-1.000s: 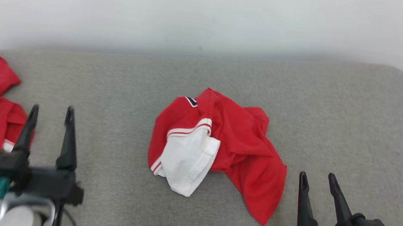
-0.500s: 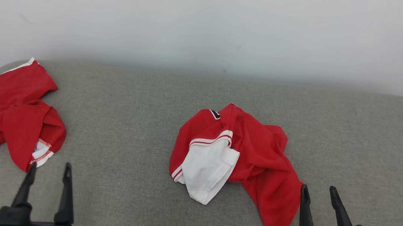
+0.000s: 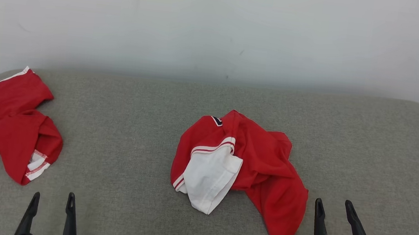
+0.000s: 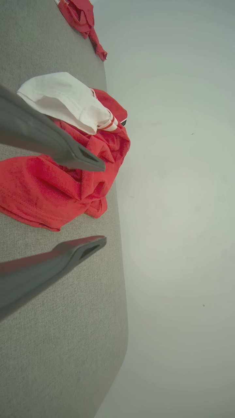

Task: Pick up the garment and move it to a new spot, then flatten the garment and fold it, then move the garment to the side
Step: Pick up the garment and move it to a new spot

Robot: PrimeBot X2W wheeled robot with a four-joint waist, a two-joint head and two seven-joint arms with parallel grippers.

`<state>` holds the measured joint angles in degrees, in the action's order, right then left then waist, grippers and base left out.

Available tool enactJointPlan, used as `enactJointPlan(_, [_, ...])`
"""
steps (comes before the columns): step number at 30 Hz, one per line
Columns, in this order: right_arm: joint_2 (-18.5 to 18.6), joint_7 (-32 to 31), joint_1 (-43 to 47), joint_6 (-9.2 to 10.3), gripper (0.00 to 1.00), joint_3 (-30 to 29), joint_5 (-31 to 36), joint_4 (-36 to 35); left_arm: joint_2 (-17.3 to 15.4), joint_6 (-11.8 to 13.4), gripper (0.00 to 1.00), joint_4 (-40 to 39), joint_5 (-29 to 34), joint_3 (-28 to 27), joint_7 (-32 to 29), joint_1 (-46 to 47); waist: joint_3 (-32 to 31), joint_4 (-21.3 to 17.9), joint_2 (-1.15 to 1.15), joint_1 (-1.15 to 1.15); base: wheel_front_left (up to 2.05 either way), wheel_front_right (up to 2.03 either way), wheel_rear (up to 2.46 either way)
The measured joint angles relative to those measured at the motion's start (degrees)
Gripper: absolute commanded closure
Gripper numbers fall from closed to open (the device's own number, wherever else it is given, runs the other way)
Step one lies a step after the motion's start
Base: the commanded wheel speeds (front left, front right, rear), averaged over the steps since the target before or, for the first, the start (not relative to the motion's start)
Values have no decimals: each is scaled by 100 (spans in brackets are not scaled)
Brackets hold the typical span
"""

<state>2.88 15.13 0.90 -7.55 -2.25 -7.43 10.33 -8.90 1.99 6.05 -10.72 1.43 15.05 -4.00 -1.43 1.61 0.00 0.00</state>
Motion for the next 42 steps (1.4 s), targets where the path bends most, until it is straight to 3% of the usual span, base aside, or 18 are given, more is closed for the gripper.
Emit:
enactJointPlan(21, [0,0,135,0,0,-31,13,54,181,-294,0,8,421,-81,0,-101,-31,-123,0,0,0,0,0])
enactJointPlan(42, [0,0,137,0,0,-26,-3,79,257,-359,0,43,552,-177,0,-101,7,-101,0,0,0,0,0])
